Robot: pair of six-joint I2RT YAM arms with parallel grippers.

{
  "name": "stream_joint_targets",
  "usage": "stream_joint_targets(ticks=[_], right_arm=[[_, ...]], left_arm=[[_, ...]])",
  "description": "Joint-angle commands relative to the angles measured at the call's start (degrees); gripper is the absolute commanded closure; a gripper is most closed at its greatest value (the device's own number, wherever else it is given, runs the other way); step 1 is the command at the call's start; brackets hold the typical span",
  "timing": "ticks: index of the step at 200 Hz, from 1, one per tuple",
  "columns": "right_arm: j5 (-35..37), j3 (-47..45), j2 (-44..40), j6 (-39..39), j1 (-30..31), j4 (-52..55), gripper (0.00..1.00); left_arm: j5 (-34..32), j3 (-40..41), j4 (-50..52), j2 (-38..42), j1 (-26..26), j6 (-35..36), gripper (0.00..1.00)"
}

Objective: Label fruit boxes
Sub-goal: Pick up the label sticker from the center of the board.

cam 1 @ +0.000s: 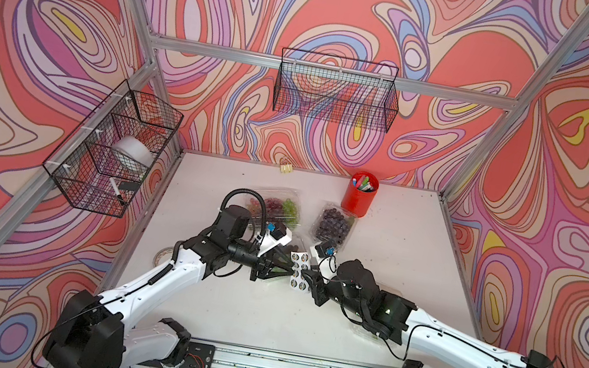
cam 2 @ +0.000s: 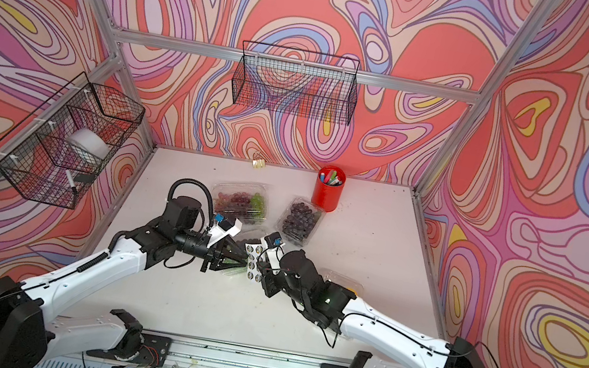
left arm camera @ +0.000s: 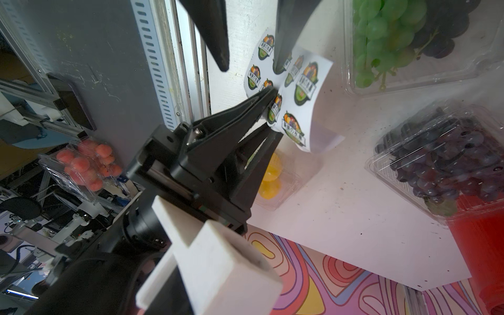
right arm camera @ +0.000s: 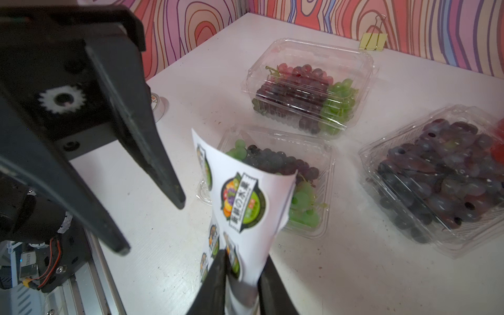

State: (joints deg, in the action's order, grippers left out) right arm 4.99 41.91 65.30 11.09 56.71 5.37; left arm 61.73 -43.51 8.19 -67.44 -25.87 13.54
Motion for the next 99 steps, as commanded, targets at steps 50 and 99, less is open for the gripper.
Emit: stream_joint_targets(ticks=[50, 99], right_arm=[[-2.58, 1.99, -0.16, -2.17, 0.20, -1.94, 0.78], [-2.90, 2.09, 0.09, -3.57, 0.23, -2.11, 0.78]], left_arm=[[2.25, -2.75, -2.97, -1.20, -0.68, 1.82, 0.82], [4.40, -3.40, -1.42, -1.03, -0.68, 3.71, 1.00]])
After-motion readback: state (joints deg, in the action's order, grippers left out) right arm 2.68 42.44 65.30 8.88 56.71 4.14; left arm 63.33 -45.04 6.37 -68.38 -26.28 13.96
